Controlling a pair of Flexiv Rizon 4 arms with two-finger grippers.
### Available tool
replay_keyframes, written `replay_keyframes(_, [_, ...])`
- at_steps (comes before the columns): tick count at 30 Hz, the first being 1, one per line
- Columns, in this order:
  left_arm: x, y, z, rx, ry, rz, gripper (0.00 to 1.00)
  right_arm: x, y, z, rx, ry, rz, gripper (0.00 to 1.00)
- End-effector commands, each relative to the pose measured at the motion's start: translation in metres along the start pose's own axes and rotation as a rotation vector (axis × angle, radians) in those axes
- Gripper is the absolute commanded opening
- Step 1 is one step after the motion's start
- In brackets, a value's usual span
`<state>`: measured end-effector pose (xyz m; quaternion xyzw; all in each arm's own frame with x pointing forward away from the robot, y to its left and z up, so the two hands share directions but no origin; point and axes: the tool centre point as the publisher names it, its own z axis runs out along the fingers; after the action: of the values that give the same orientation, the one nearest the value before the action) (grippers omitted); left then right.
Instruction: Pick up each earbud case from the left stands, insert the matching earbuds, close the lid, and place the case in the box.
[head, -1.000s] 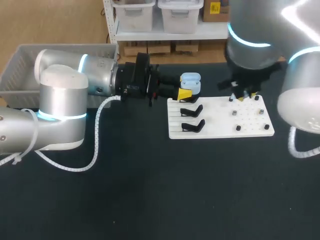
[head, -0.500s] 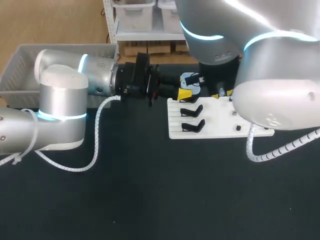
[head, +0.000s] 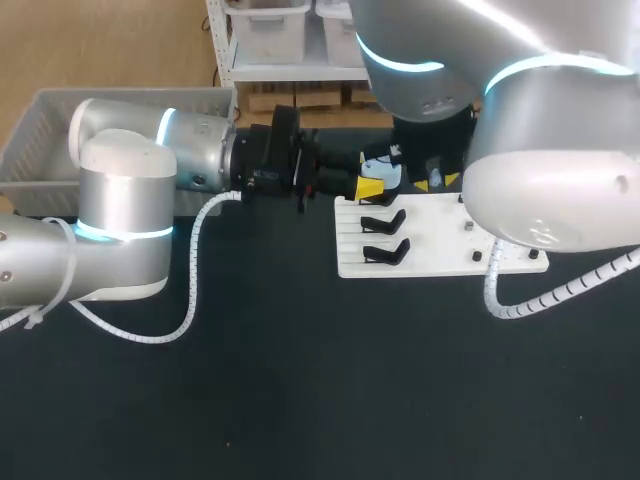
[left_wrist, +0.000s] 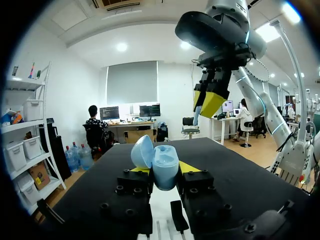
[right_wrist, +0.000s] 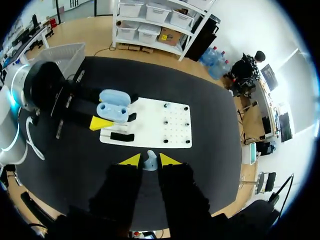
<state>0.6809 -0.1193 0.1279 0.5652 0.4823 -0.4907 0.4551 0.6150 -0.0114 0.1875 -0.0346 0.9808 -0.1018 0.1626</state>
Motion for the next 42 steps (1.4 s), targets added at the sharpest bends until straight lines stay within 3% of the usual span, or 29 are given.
replay_keyframes(1, [0.001,-0.001,0.0,-0.004,-0.003,0.003,0.0,-0.011,0.013,-0.003,0.05,0.016,0.078,0.0])
replay_keyframes(5, [0.001,-0.001,0.0,-0.004,-0.003,0.003,0.0,-0.026,0.014,-0.007,0.074,0.066,0.271,0.0])
replay_keyframes(10, [0.001,-0.001,0.0,-0.004,-0.003,0.003,0.0,-0.031,0.023,-0.014,0.092,0.101,0.365,0.0])
replay_keyframes(15, [0.001,-0.001,0.0,-0.004,-0.003,0.003,0.0,-0.03,0.033,-0.017,0.034,0.161,0.435,0.0])
replay_keyframes(42, [0.001,-0.001,0.0,-0.004,-0.003,0.003,0.0,-0.033,0.044,-0.009,0.031,0.194,0.47,0.0])
